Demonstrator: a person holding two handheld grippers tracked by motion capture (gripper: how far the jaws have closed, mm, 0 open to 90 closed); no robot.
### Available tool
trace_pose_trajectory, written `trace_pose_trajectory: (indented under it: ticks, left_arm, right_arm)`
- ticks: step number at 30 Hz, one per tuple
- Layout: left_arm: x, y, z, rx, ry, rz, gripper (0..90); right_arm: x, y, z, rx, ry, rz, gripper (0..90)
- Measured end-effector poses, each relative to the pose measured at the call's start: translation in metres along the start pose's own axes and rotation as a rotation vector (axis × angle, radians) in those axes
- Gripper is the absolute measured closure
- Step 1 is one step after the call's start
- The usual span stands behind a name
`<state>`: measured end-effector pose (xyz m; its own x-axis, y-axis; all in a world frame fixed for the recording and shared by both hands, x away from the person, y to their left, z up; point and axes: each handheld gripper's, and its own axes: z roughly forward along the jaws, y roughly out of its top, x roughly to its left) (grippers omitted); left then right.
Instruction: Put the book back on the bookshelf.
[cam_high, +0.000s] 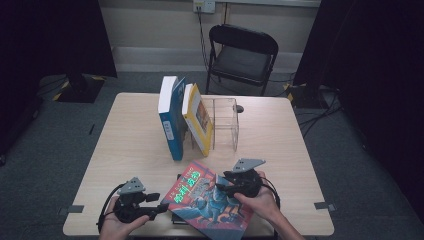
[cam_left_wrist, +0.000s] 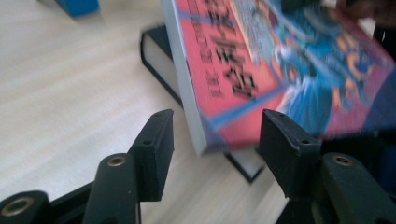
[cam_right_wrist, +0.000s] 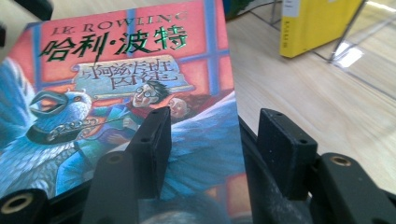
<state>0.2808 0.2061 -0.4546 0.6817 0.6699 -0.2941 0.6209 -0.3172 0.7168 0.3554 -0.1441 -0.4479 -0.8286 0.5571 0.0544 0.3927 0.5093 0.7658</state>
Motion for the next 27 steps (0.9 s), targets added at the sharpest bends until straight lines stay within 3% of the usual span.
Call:
trace_pose_trajectory:
  ticks: [2, 4, 6, 7, 9, 15, 21, 27]
  left_arm:
    - [0.0, -0.001, 0.002, 0.009, 0.006, 0.012, 48.4]
    - [0.0, 0.001, 0.003, 0.005, 0.007, 0.002, 48.8]
    - [-0.001, 0.001, 0.003, -0.002, 0.025, 0.026, 48.1]
    - [-0.001, 0.001, 0.004, -0.001, 0.015, 0.028, 50.7]
    - [0.0, 0.003, 0.006, -0.01, 0.035, 0.03, 51.5]
    - [0.008, 0.016, 0.017, -0.021, 0.054, 0.032, 52.9]
    - [0.012, 0.032, 0.031, -0.031, 0.075, 0.033, 57.6]
    - [0.014, 0.045, 0.044, -0.043, 0.088, 0.037, 60.3]
  right_arm:
    - [0.002, -0.003, -0.001, -0.01, -0.013, 0.013, 46.4]
    - [-0.001, -0.005, -0.002, -0.01, 0.003, 0.046, 46.3]
    - [-0.002, -0.005, -0.003, -0.006, 0.012, 0.069, 46.4]
    - [-0.003, -0.006, -0.004, -0.001, 0.019, 0.082, 46.4]
    - [-0.003, -0.008, -0.007, 0.01, 0.033, 0.105, 46.4]
    - [-0.002, -0.019, -0.019, 0.012, 0.039, 0.127, 47.4]
    - [-0.005, -0.032, -0.033, 0.012, 0.059, 0.2, 46.8]
    - [0.003, -0.042, -0.045, 0.006, 0.015, 0.201, 46.2]
